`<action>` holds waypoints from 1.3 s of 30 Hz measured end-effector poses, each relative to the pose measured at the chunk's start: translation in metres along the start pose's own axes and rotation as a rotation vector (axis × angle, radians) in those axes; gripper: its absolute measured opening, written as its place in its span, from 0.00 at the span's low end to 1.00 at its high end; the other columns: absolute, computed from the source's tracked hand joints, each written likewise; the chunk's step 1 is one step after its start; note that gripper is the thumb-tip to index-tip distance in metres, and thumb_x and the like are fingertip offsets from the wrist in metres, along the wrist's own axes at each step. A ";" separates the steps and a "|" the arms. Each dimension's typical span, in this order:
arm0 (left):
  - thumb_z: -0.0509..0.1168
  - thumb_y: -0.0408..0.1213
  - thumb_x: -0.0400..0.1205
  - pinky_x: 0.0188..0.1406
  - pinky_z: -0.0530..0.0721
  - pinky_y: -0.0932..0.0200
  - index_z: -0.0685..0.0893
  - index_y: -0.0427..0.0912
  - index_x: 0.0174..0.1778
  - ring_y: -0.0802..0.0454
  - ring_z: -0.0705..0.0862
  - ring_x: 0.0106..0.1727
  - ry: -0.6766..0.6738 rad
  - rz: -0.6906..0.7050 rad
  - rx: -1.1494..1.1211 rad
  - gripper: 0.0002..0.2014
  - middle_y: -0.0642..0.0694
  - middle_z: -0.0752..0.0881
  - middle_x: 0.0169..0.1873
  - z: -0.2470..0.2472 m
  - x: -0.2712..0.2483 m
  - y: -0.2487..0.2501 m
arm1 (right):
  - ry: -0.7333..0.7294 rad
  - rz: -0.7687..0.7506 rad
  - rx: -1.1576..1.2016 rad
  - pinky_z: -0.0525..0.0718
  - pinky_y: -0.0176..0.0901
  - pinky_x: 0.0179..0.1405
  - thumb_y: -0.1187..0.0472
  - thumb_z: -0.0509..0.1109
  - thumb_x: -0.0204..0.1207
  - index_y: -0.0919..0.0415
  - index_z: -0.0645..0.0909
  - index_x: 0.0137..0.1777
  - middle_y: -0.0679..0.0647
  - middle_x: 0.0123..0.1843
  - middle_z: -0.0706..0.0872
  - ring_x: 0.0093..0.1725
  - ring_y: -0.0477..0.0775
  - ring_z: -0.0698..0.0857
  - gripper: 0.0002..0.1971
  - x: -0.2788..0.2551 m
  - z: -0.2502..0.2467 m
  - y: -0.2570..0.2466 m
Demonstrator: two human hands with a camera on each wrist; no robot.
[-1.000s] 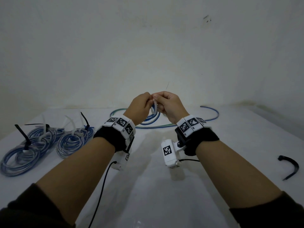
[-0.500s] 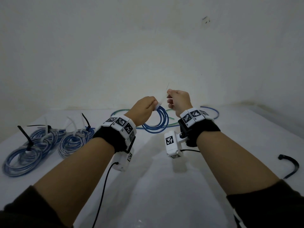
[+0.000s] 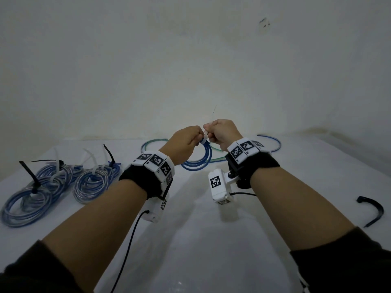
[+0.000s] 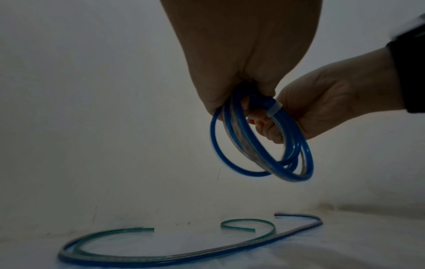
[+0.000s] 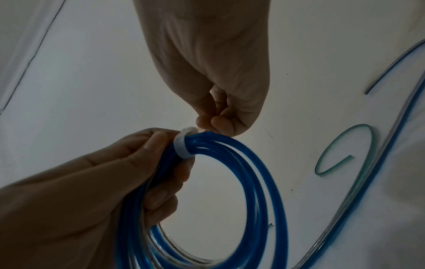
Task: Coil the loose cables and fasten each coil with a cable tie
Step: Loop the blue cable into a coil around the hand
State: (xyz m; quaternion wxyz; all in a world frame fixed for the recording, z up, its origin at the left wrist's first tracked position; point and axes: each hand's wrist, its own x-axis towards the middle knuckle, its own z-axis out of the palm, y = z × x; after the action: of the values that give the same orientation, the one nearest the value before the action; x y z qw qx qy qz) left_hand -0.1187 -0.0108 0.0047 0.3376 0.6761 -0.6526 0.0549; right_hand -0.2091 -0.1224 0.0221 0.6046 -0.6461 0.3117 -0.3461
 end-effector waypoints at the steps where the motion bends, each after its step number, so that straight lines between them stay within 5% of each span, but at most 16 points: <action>1: 0.51 0.37 0.84 0.37 0.68 0.76 0.79 0.34 0.47 0.54 0.72 0.37 0.005 0.007 0.007 0.14 0.52 0.75 0.33 0.000 0.001 0.000 | 0.006 0.000 -0.003 0.74 0.37 0.24 0.71 0.68 0.76 0.63 0.75 0.30 0.56 0.29 0.78 0.25 0.48 0.74 0.14 0.002 0.000 -0.001; 6: 0.53 0.31 0.86 0.37 0.67 0.76 0.81 0.34 0.49 0.56 0.71 0.38 0.024 0.028 0.047 0.11 0.60 0.72 0.33 -0.001 0.003 0.004 | 0.025 0.026 -0.037 0.76 0.39 0.27 0.71 0.70 0.74 0.63 0.75 0.29 0.58 0.31 0.79 0.26 0.50 0.74 0.13 0.009 0.000 -0.004; 9: 0.53 0.30 0.86 0.37 0.63 0.66 0.81 0.32 0.50 0.52 0.72 0.39 0.020 0.022 0.038 0.11 0.56 0.73 0.33 -0.001 0.002 0.005 | 0.029 0.034 -0.049 0.76 0.39 0.28 0.70 0.72 0.73 0.64 0.76 0.30 0.58 0.29 0.78 0.26 0.50 0.74 0.12 0.011 0.000 -0.004; 17: 0.53 0.30 0.85 0.38 0.64 0.63 0.79 0.32 0.50 0.50 0.72 0.40 0.029 -0.021 0.012 0.11 0.47 0.76 0.37 0.000 0.000 0.008 | 0.011 0.067 0.029 0.74 0.34 0.20 0.72 0.70 0.74 0.67 0.78 0.32 0.57 0.28 0.77 0.24 0.48 0.73 0.10 0.008 0.001 -0.010; 21: 0.53 0.33 0.86 0.38 0.65 0.65 0.80 0.34 0.49 0.50 0.75 0.43 0.091 -0.149 -0.036 0.11 0.46 0.80 0.40 0.001 -0.004 0.004 | -0.029 -0.093 0.062 0.80 0.33 0.27 0.68 0.71 0.75 0.66 0.80 0.36 0.57 0.31 0.81 0.29 0.50 0.80 0.07 -0.003 0.003 -0.004; 25: 0.57 0.36 0.84 0.42 0.68 0.64 0.80 0.33 0.50 0.49 0.78 0.46 0.324 -0.382 -0.121 0.10 0.43 0.83 0.45 -0.006 -0.006 -0.007 | -0.003 -0.164 -0.123 0.81 0.37 0.28 0.61 0.68 0.78 0.63 0.77 0.44 0.54 0.37 0.82 0.30 0.50 0.84 0.06 -0.015 0.014 0.000; 30: 0.55 0.39 0.85 0.51 0.76 0.54 0.80 0.32 0.52 0.44 0.80 0.50 0.402 -0.530 -0.250 0.13 0.38 0.84 0.50 -0.015 -0.013 -0.008 | -0.272 -0.109 -0.100 0.86 0.39 0.32 0.58 0.63 0.82 0.70 0.81 0.52 0.58 0.40 0.84 0.34 0.53 0.86 0.13 -0.038 0.039 0.001; 33: 0.52 0.35 0.85 0.60 0.81 0.46 0.81 0.35 0.52 0.44 0.83 0.52 0.396 -0.556 -0.507 0.13 0.39 0.85 0.51 -0.021 -0.022 -0.008 | -0.274 -0.142 -0.118 0.86 0.37 0.33 0.59 0.69 0.78 0.72 0.82 0.51 0.59 0.42 0.86 0.36 0.52 0.86 0.13 -0.044 0.049 -0.001; 35: 0.52 0.32 0.85 0.60 0.82 0.49 0.82 0.36 0.53 0.48 0.83 0.52 0.360 -0.532 -0.608 0.13 0.43 0.85 0.50 -0.029 -0.031 -0.007 | -0.256 -0.155 -0.125 0.87 0.36 0.35 0.65 0.71 0.75 0.73 0.82 0.52 0.60 0.40 0.85 0.36 0.50 0.85 0.11 -0.047 0.055 -0.002; 39: 0.57 0.28 0.83 0.59 0.79 0.62 0.85 0.32 0.56 0.50 0.82 0.58 0.333 -0.380 -0.270 0.13 0.40 0.86 0.55 -0.055 -0.053 -0.023 | -0.304 -0.141 -0.102 0.85 0.35 0.36 0.70 0.70 0.75 0.76 0.81 0.56 0.59 0.39 0.82 0.35 0.49 0.81 0.12 -0.050 0.068 -0.002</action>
State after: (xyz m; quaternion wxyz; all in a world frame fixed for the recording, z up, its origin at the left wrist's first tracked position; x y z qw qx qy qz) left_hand -0.0849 0.0608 0.0104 0.5313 0.7168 -0.4514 0.0135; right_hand -0.1817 -0.0424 0.0181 0.5853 -0.7412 0.1878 -0.2698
